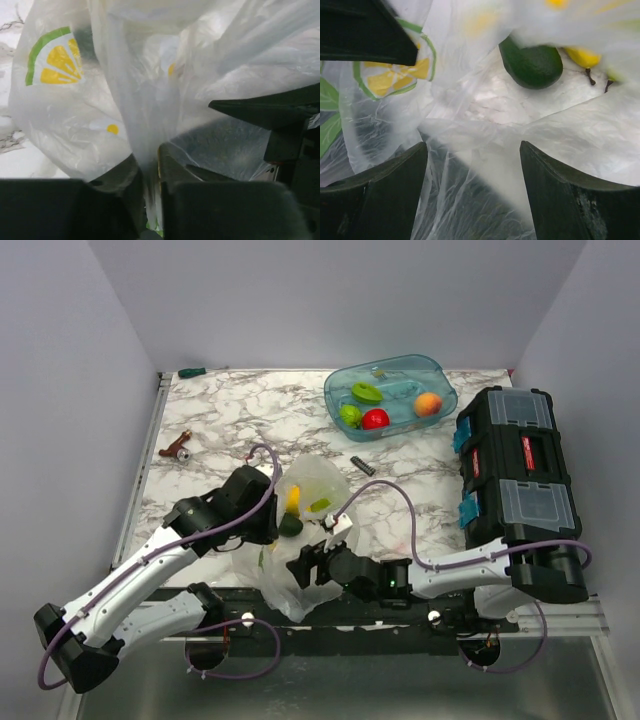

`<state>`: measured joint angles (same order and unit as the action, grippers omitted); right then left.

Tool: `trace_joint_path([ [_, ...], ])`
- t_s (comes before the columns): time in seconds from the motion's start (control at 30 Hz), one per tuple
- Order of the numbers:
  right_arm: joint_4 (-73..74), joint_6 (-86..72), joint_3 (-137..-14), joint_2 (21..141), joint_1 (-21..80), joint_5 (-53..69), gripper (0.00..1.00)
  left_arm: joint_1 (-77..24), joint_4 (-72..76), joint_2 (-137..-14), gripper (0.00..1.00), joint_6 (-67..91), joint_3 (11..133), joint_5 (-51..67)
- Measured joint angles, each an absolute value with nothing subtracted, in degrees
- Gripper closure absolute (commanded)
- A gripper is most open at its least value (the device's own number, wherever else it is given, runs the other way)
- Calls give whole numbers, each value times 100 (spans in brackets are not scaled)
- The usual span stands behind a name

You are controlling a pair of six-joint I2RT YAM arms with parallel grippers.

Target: Take the fake fruits out of the plastic bag

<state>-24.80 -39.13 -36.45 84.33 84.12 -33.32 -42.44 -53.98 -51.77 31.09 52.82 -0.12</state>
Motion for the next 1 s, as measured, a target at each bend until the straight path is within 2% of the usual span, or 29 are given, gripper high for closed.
trace_joint_path([
  [0.2,-2296,-3850,-3767,8447,7959,-3334,21,-4244,-5636,-4751,92,3129,5258,-12],
  [0.4,-2351,-3450,-4329,8906,7511,-3234,21,-4244,-5708,-4421,98,3103,5076,257],
  [0.57,-2779,-2982,-4729,9496,7338,-2980,10,-4244,-5730,-4473,100,2932,5076,268],
  [0.87,-3444,-1973,-4827,10374,7299,-2458,0,-4248,-5695,-4379,100,2882,4971,257],
  [1.0,-3649,-1540,-4995,10720,7288,-2279,0,-4250,-5671,-4130,100,2877,4928,259],
])
